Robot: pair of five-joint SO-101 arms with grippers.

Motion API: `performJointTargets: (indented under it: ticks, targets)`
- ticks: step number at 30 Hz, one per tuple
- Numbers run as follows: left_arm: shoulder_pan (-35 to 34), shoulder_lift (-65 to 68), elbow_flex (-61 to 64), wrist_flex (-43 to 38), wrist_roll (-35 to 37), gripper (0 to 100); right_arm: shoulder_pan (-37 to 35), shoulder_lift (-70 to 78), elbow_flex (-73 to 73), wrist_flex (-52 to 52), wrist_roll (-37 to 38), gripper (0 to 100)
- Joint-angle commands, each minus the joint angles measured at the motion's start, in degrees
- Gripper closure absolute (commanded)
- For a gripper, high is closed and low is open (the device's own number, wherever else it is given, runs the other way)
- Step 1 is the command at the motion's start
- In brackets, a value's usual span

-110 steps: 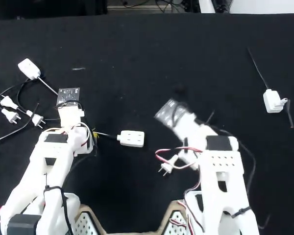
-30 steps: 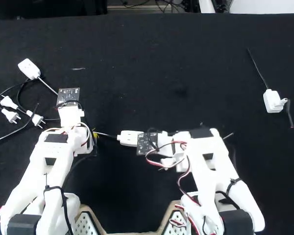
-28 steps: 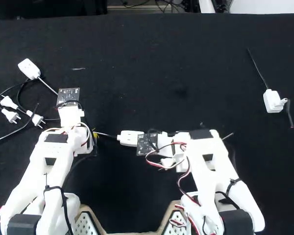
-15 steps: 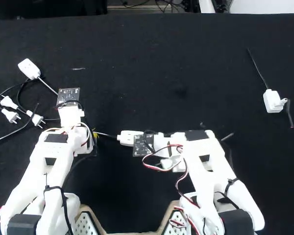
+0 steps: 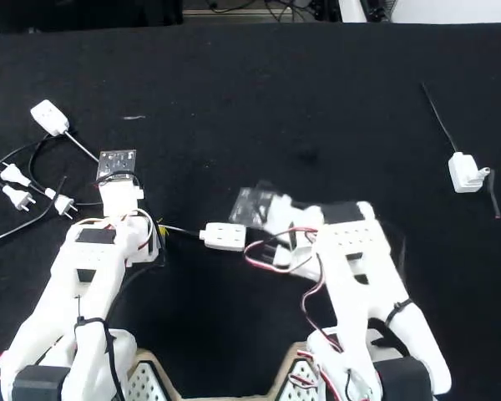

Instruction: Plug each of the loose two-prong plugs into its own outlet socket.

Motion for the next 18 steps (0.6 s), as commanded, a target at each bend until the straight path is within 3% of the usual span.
performJointTargets:
  ticks: [1, 8, 18]
  targets:
    - [0.04, -1.23, -0.48, -0.88, 0.09, 80, -0.44, 0.57, -3.21, 2.37, -6.42, 98.7]
    - [0.04, -1.23, -0.48, -0.88, 0.09, 80, -7.30, 6.90, 0.75, 2.11, -5.80, 98.2]
    - [0.04, -1.14, -0.48, -0.88, 0.09, 80, -7.65, 14.81, -0.31, -2.46, -5.89, 79.0]
